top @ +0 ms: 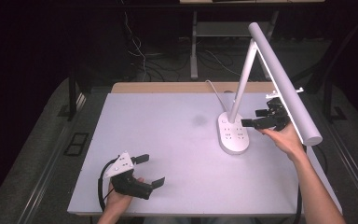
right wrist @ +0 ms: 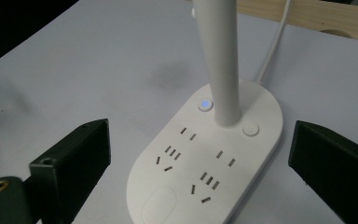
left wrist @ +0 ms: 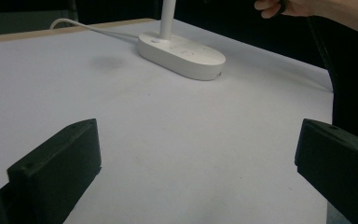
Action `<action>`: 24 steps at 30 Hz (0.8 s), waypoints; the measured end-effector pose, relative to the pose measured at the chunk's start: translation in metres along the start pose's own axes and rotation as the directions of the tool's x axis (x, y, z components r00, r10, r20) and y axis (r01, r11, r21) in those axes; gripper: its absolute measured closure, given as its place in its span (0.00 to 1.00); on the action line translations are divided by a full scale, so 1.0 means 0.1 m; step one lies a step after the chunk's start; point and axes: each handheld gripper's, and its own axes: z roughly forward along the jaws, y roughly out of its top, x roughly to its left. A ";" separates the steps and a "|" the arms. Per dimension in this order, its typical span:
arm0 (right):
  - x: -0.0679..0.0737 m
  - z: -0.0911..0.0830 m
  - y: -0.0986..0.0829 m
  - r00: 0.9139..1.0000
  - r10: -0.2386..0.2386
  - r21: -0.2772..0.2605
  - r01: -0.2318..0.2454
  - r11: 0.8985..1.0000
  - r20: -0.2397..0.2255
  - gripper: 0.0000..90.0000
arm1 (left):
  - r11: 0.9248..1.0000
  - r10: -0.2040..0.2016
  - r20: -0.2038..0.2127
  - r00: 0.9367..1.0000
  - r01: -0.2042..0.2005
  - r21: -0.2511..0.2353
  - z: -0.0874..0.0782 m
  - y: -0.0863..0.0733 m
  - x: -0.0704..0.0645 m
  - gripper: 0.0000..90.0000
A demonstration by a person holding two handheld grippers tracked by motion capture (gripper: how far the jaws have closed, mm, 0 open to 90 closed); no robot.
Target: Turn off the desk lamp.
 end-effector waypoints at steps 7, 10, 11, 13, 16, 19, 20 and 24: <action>-0.13 0.05 0.03 0.999 0.004 0.009 -0.004 1.000 0.044 0.28 | 1.000 0.001 -0.003 1.000 -0.001 -0.004 0.00 0.00 0.00 0.00; -0.18 0.08 0.02 0.998 0.015 0.009 -0.016 1.000 0.059 0.40 | 1.000 0.001 -0.004 1.000 -0.001 -0.007 0.00 0.00 0.00 0.00; -0.20 0.09 0.02 0.998 0.017 0.008 -0.017 1.000 0.060 0.43 | 1.000 0.001 -0.003 1.000 -0.001 -0.007 0.00 0.00 0.00 0.00; -0.22 0.13 0.02 0.998 0.020 0.016 -0.021 1.000 0.063 0.46 | 1.000 0.001 -0.003 1.000 -0.001 -0.007 0.00 0.00 0.00 0.00; -0.25 0.18 0.02 0.997 0.025 0.018 -0.026 0.999 0.068 0.52 | 1.000 0.002 -0.003 1.000 -0.002 -0.007 0.00 0.00 0.00 0.00; -0.29 0.22 0.01 0.997 0.034 0.017 -0.035 0.999 0.064 0.56 | 1.000 0.001 -0.004 1.000 -0.001 -0.006 -0.01 0.00 0.00 0.00; -0.29 0.24 0.01 0.997 0.041 0.015 -0.042 0.999 0.065 0.57 | 1.000 0.001 -0.004 1.000 -0.001 -0.006 -0.01 0.00 0.00 0.00; -0.33 0.27 0.01 0.997 0.055 0.002 -0.056 0.998 0.053 0.63 | 1.000 0.001 -0.004 1.000 -0.001 -0.006 -0.01 0.00 0.00 0.00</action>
